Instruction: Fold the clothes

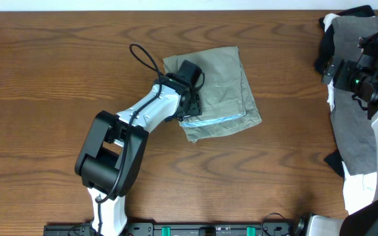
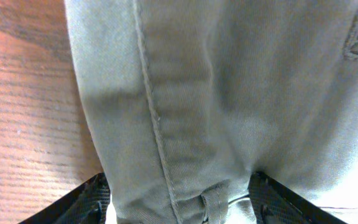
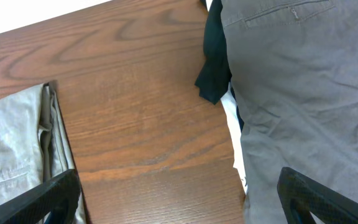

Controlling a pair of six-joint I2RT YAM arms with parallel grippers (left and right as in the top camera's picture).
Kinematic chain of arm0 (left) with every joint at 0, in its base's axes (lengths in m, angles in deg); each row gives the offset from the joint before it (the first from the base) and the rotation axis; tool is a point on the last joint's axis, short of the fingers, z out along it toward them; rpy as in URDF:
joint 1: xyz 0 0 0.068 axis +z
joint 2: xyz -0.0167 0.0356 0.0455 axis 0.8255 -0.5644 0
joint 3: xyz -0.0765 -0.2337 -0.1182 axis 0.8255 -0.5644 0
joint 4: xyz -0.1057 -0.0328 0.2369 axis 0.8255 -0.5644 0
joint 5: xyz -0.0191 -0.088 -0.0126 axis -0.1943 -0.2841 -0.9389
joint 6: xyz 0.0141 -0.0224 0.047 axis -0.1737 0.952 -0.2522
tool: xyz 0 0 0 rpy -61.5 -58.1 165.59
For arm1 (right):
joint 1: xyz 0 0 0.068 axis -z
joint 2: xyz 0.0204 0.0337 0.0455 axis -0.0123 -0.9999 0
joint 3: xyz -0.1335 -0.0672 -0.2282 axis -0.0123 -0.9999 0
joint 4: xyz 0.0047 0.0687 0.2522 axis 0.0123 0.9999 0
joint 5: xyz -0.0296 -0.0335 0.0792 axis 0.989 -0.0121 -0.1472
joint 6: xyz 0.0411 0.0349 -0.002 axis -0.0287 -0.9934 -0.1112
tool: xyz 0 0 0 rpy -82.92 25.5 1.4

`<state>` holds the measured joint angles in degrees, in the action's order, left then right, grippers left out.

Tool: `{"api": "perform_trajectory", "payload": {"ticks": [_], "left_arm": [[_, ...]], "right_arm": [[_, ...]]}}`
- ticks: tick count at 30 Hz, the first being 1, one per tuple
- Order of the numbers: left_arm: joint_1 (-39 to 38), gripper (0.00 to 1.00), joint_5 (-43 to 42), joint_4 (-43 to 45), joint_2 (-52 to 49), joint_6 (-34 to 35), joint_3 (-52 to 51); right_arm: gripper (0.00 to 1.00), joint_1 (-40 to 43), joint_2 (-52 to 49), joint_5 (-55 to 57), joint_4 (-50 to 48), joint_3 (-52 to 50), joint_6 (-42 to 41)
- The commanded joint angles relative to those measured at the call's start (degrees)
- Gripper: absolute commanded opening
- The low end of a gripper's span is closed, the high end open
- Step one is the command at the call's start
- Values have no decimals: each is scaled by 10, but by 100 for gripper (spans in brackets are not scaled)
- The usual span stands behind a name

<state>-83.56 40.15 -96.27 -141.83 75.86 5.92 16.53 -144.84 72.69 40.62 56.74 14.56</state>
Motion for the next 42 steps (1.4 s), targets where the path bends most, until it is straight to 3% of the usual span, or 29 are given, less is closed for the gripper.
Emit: {"api": "perform_trajectory", "payload": {"ticks": [1,4,13,14,16,18,26,35,42], "left_arm": [[-4,74,14,-10,-5,2,-5],[-4,70,14,-10,-6,2,-12],[-4,37,13,-11,-6,1,-12],[-4,33,14,-11,-6,1,-12],[-1,14,14,-11,-6,-4,-12],[4,6,14,-11,-6,-18,-12],[63,6,21,-10,15,-133,-2],[153,6,226,16,33,-258,19],[238,9,264,101,33,-325,19]], "right_arm": [[99,1,-3,1,-2,-3,-6],[99,1,-3,1,-2,-3,-6],[99,1,-3,1,-1,-3,-6],[99,1,-3,1,-1,-3,-6],[99,1,-3,1,-1,-3,-6],[99,1,-3,1,-2,-3,-6],[99,1,-3,1,-2,-3,-6],[99,1,-3,1,-2,-3,-6],[99,1,-3,1,-2,-3,-6]]}}
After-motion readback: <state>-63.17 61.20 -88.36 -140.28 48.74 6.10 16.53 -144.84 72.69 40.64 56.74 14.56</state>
